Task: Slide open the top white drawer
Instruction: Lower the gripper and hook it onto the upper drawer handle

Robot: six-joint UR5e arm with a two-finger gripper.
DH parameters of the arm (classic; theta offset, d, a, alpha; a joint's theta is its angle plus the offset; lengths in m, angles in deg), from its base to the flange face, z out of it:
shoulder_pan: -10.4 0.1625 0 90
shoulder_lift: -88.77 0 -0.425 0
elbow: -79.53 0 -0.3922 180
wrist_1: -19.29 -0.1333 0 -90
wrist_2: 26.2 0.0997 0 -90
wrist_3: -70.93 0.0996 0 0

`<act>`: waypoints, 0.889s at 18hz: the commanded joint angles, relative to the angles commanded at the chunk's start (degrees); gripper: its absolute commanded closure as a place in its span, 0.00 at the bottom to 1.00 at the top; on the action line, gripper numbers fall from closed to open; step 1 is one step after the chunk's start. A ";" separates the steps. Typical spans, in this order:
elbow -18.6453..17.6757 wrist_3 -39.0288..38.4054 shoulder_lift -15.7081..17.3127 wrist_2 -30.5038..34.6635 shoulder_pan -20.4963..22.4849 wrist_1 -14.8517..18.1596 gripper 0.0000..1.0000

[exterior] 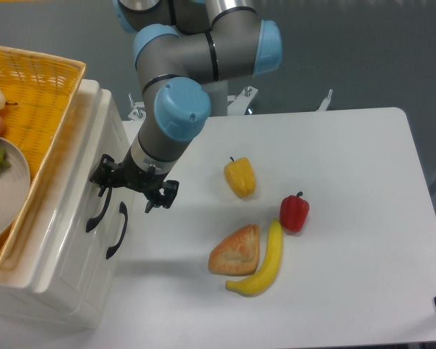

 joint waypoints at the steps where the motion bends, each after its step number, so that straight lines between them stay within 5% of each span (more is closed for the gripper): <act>1: 0.00 0.00 -0.09 0.00 0.00 0.00 0.04; 16: 0.00 -2.55 -0.09 0.18 -0.18 -0.26 0.25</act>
